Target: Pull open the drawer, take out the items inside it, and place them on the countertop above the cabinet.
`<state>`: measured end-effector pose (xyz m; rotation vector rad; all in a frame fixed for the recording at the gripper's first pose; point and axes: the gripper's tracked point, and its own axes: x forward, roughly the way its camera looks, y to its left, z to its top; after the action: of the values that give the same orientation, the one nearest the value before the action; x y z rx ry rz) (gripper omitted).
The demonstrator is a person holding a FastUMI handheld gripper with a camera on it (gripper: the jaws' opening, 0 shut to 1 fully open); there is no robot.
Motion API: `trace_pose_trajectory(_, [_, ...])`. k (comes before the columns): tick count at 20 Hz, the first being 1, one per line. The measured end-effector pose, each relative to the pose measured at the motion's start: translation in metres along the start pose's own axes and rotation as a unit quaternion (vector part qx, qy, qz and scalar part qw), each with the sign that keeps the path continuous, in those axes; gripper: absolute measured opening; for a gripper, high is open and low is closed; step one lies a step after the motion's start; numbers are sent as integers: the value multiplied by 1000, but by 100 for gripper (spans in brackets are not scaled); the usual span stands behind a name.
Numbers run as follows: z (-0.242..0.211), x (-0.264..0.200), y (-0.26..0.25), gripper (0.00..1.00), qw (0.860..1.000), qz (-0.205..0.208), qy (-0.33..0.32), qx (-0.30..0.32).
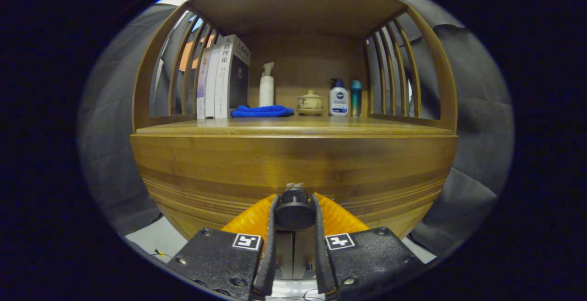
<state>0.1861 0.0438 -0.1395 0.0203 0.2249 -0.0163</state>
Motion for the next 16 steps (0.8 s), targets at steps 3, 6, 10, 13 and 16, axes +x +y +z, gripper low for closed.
trace_pose_trajectory(3, [-1,-2,0,34,1000,2,4,-9])
trace_pose_trajectory(6, [0,-6,-1,33,1000,1,2,-17])
trace_pose_trajectory(10, [-3,-8,-6,33,1000,6,3,-5])
trace_pose_trajectory(13, [-5,-13,-12,33,1000,9,1,-10])
trace_pose_trajectory(16, [-8,-25,-13,33,1000,14,3,-3])
